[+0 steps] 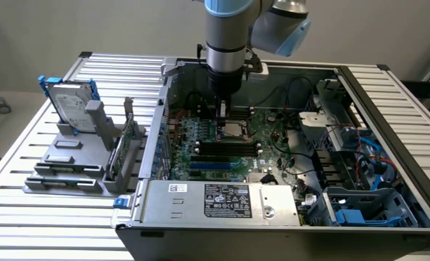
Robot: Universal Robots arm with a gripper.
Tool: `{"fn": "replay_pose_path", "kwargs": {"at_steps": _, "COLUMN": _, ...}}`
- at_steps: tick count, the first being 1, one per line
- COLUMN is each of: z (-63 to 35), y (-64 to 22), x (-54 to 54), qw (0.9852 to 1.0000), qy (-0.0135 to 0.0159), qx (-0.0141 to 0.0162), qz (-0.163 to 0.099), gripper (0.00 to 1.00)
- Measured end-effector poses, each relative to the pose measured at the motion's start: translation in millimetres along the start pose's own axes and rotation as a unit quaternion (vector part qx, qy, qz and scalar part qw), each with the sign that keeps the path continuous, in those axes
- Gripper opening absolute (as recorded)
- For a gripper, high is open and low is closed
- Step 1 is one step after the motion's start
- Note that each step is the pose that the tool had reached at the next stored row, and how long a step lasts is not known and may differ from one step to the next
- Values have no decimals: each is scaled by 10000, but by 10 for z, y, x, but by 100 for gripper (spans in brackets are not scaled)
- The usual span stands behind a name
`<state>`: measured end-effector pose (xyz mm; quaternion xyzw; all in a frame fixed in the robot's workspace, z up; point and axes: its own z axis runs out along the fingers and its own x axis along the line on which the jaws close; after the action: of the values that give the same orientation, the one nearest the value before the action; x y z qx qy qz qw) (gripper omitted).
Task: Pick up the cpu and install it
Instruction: 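Place the cpu into insertion slot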
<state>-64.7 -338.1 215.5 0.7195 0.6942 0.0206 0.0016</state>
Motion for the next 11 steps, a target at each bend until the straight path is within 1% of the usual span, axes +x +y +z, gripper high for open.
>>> {"fn": "replay_pose_path", "kwargs": {"at_steps": 5, "z": -32, "y": -99, "x": -3, "qw": 9999, "qy": 48, "qx": 122, "qz": 5, "gripper": 11}}
{"fn": "replay_pose_path", "kwargs": {"at_steps": 6, "z": -33, "y": -113, "x": -3, "qw": 9999, "qy": 52, "qx": 136, "qz": 5, "gripper": 11}}
{"fn": "replay_pose_path", "kwargs": {"at_steps": 11, "z": -34, "y": -115, "x": -3, "qw": 9999, "qy": 52, "qx": 140, "qz": 5, "gripper": 11}}
